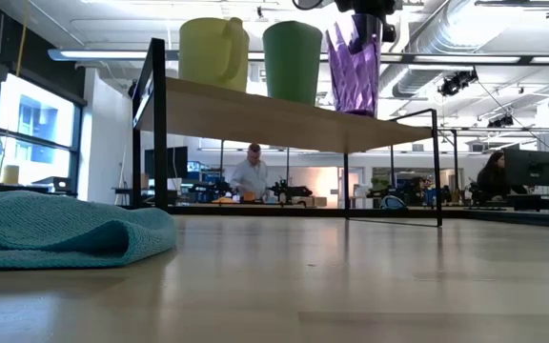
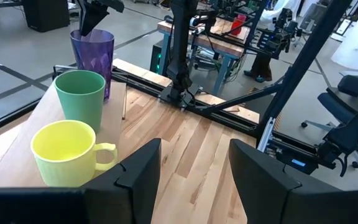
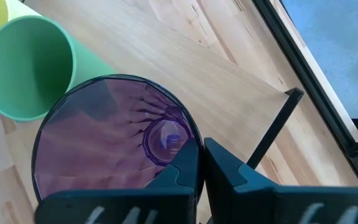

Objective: Stack small to large cups/mugs on shelf
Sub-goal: Put the purple cup on the shelf

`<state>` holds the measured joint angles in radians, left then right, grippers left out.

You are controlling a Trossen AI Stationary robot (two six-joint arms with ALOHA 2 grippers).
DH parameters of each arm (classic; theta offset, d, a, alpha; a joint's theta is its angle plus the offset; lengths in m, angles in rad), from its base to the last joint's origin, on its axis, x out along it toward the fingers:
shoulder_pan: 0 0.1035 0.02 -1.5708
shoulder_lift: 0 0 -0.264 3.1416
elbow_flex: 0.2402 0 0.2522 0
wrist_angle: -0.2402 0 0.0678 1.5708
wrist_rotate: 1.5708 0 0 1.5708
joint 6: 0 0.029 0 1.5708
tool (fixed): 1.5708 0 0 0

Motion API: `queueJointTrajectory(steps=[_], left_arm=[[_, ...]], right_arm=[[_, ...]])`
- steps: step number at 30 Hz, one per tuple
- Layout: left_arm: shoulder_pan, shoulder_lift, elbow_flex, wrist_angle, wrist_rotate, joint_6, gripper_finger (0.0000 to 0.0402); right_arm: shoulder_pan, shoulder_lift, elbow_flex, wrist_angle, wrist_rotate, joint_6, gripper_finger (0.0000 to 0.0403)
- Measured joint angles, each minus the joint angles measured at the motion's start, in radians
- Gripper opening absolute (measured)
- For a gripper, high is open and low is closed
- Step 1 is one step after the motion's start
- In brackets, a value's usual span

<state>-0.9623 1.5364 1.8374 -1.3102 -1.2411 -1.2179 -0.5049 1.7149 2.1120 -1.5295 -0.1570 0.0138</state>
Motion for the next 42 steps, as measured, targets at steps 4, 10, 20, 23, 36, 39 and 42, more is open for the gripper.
queueJointTrajectory(steps=[4,10,20,23,36,39,42], left_arm=[[0.000,0.000,0.000,0.000,0.000,0.000,0.0177],[0.000,0.000,0.000,0.000,0.000,0.001,0.0177],[0.000,0.000,0.000,0.000,0.000,0.000,0.0177],[0.000,0.000,0.000,0.000,0.001,0.000,0.0177],[0.000,0.000,0.000,-0.001,0.004,0.001,0.0177],[0.000,0.000,0.000,-0.001,0.003,0.001,0.0177],[0.000,0.000,0.000,-0.001,0.003,0.001,0.0177]], right_arm=[[0.000,0.001,0.000,0.000,0.000,0.000,0.0000],[0.000,0.002,0.000,0.000,0.001,0.004,0.0000],[0.000,0.012,0.000,0.000,0.001,0.008,0.0000],[0.000,0.018,0.000,-0.006,0.001,0.011,0.0000],[0.001,0.032,0.000,-0.007,-0.009,0.011,0.0000],[0.001,0.032,0.000,-0.007,-0.009,0.008,0.0000],[0.001,0.032,0.000,-0.003,-0.004,0.007,0.0000]])
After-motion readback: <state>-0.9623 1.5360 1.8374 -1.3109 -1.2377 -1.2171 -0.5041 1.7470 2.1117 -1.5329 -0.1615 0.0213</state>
